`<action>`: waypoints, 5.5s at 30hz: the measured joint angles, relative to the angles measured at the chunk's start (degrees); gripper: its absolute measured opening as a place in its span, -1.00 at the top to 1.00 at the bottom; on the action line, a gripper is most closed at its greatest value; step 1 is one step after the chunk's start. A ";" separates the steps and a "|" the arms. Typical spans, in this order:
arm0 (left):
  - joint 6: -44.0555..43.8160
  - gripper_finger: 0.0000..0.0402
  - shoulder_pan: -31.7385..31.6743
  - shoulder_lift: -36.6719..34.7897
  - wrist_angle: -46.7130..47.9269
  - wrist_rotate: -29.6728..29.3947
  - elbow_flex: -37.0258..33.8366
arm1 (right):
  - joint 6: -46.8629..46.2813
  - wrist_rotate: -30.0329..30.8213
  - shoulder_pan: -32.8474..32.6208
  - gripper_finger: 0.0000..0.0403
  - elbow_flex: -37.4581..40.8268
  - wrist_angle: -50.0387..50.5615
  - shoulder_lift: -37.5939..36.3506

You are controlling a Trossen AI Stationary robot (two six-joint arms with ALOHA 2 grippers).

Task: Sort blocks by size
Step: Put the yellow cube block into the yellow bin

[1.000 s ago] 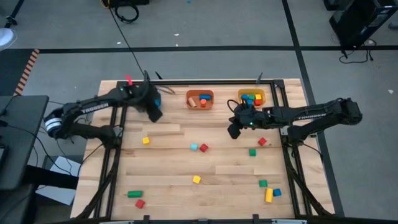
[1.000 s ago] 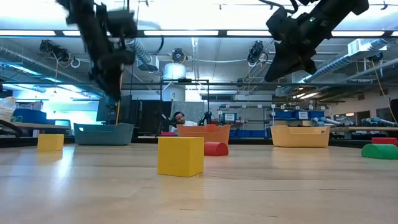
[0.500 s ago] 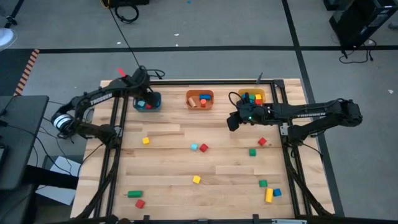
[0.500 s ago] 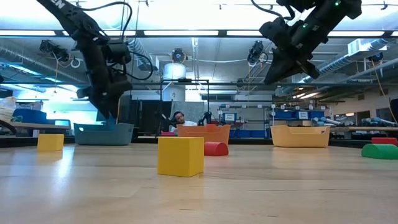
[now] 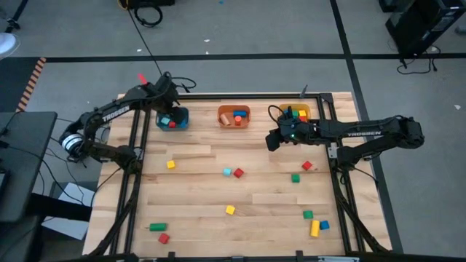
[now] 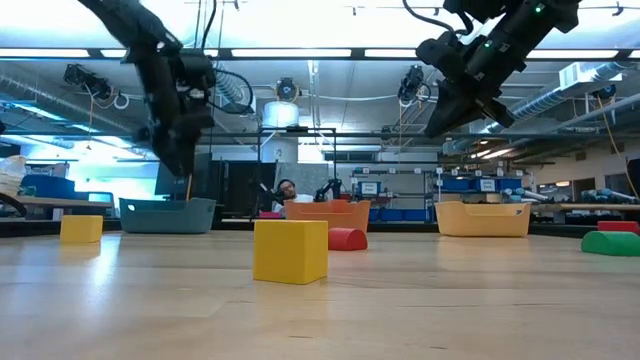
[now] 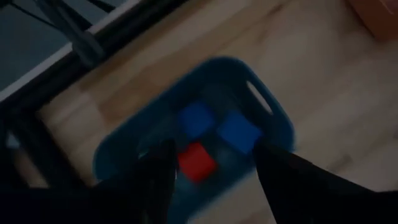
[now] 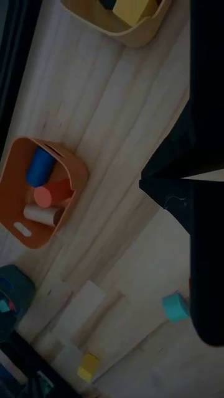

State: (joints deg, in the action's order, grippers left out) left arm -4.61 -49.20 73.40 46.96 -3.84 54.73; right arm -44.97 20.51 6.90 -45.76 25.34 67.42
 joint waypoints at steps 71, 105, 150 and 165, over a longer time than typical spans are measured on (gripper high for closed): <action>-15.64 0.34 42.08 2.04 -2.73 9.10 -16.85 | 11.89 -0.50 4.67 0.90 0.00 0.20 -0.02; -40.65 0.34 29.02 11.11 -56.31 8.16 -1.34 | 40.58 -30.07 28.00 0.67 17.31 -21.20 -16.98; -50.83 0.27 30.76 45.27 -57.65 32.05 38.72 | 52.75 -27.50 16.36 0.06 17.27 -32.25 -16.92; -54.45 0.26 30.74 45.26 -57.94 33.84 38.70 | 52.32 -27.56 15.61 0.00 17.27 -32.57 -16.92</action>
State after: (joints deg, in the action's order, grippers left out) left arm -59.06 -18.46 118.67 -10.98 30.00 93.43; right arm 7.35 -7.05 22.50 -28.49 -7.22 50.50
